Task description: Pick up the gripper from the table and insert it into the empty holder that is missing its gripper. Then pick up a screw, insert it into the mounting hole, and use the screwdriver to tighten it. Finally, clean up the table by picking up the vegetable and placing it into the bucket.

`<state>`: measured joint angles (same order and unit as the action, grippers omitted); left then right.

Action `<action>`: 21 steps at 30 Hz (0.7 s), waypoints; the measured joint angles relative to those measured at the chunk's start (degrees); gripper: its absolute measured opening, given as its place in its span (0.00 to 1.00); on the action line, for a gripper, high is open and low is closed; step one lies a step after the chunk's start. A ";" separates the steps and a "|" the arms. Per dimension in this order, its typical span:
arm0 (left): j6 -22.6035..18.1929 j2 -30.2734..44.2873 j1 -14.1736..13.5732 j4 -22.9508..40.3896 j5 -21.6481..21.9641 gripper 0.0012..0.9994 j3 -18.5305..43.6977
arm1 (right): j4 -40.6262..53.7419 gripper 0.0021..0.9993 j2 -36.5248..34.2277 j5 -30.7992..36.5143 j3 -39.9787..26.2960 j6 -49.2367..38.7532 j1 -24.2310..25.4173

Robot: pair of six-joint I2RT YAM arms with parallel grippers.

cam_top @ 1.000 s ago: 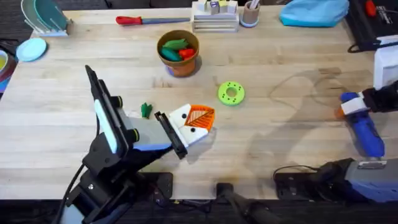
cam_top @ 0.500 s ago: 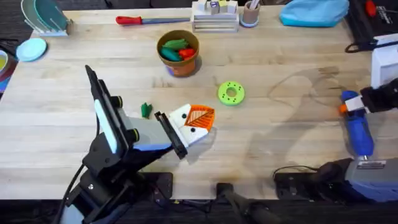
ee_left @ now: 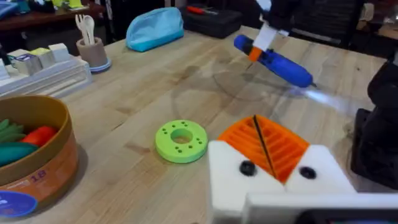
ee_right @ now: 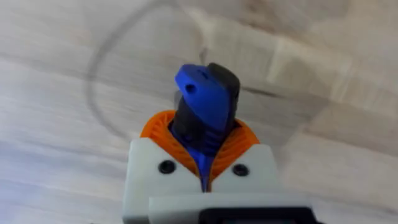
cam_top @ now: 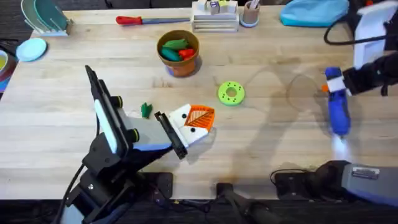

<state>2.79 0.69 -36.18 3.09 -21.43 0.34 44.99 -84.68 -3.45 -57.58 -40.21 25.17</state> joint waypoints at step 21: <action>-0.01 0.00 0.00 0.01 -0.01 0.00 0.00 | -18.95 0.02 27.50 -30.12 1.23 25.56 -8.71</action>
<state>2.78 0.69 -36.18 3.10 -21.44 0.34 26.04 -57.18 -33.56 -56.35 -14.65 16.46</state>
